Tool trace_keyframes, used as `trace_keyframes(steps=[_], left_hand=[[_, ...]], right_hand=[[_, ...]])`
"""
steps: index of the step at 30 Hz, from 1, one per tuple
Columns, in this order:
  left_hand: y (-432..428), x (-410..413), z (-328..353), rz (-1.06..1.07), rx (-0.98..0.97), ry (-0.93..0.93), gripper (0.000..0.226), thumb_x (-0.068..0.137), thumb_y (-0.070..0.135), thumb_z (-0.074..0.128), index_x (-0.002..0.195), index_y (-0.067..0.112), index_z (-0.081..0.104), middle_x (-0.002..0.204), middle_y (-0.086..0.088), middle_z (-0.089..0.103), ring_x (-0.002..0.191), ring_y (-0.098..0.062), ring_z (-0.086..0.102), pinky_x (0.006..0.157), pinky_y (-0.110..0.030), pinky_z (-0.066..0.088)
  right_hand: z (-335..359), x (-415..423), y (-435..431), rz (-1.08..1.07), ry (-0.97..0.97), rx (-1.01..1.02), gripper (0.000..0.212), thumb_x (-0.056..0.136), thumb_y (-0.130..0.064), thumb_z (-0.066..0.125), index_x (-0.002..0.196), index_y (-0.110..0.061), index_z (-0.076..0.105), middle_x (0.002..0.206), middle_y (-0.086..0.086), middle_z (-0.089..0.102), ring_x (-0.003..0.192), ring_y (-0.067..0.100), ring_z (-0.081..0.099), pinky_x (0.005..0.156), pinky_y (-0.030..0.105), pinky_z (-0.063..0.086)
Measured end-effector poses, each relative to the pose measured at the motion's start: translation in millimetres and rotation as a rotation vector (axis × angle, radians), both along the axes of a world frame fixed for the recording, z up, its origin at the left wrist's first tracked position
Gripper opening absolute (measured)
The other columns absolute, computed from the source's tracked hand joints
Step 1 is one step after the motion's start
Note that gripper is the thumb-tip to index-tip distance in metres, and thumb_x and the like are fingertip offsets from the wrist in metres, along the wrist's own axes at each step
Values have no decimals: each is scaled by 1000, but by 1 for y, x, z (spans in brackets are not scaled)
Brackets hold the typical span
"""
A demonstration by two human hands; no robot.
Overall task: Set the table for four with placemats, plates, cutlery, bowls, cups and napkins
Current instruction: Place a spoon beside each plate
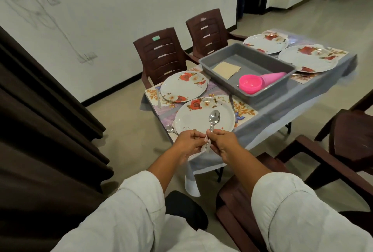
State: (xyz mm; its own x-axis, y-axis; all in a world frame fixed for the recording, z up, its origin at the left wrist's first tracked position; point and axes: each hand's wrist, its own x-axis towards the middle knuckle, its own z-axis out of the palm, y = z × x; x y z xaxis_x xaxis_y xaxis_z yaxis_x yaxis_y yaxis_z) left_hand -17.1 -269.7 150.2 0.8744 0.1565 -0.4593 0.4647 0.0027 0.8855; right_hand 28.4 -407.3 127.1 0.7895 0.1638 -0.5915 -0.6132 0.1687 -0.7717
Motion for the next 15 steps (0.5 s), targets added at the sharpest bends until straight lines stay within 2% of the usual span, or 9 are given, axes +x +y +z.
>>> trace_keyframes(steps=[3, 6, 7, 10, 12, 15], left_hand=[[9, 10, 3, -27, 14, -5, 21, 90, 5, 72, 111, 3, 70, 107, -14, 75, 100, -27, 74, 88, -37, 61], [22, 25, 3, 5, -43, 19, 22, 93, -1, 67, 115, -1, 68, 106, -15, 74, 93, -26, 74, 73, -31, 62], [29, 33, 0, 24, -50, 31, 20, 94, -2, 65, 114, 0, 68, 104, -15, 74, 91, -25, 73, 72, -31, 61], [59, 62, -10, 72, -62, 52, 22, 94, -2, 65, 115, -2, 67, 99, -14, 71, 88, -22, 67, 87, -38, 60], [84, 87, -18, 74, -59, 61, 24, 95, -1, 64, 119, -4, 65, 94, -12, 70, 81, -20, 65, 78, -33, 60], [128, 129, -33, 39, -82, 59, 18, 95, -2, 64, 113, -2, 66, 85, -10, 70, 70, -15, 64, 65, -24, 57]], right_hand=[[1, 8, 6, -30, 8, 13, 17, 91, -18, 75, 106, -9, 74, 91, 10, 79, 80, 23, 77, 72, 33, 64], [-2, 21, 15, -73, -3, 18, 16, 93, -19, 72, 105, -7, 74, 92, 9, 78, 74, 19, 75, 58, 25, 60], [-3, 26, 20, -86, -7, 10, 17, 94, -19, 72, 104, -6, 75, 92, 9, 78, 74, 18, 73, 58, 24, 58], [-9, 47, 42, -121, -18, -1, 17, 95, -20, 71, 100, -6, 76, 93, 9, 77, 80, 19, 70, 72, 30, 62], [-14, 66, 64, -151, -22, 8, 14, 95, -20, 70, 94, -7, 75, 94, 10, 77, 84, 20, 68, 88, 39, 61], [-25, 100, 107, -199, -20, 19, 14, 97, -18, 68, 99, -6, 73, 97, 11, 77, 90, 21, 72, 92, 39, 59]])
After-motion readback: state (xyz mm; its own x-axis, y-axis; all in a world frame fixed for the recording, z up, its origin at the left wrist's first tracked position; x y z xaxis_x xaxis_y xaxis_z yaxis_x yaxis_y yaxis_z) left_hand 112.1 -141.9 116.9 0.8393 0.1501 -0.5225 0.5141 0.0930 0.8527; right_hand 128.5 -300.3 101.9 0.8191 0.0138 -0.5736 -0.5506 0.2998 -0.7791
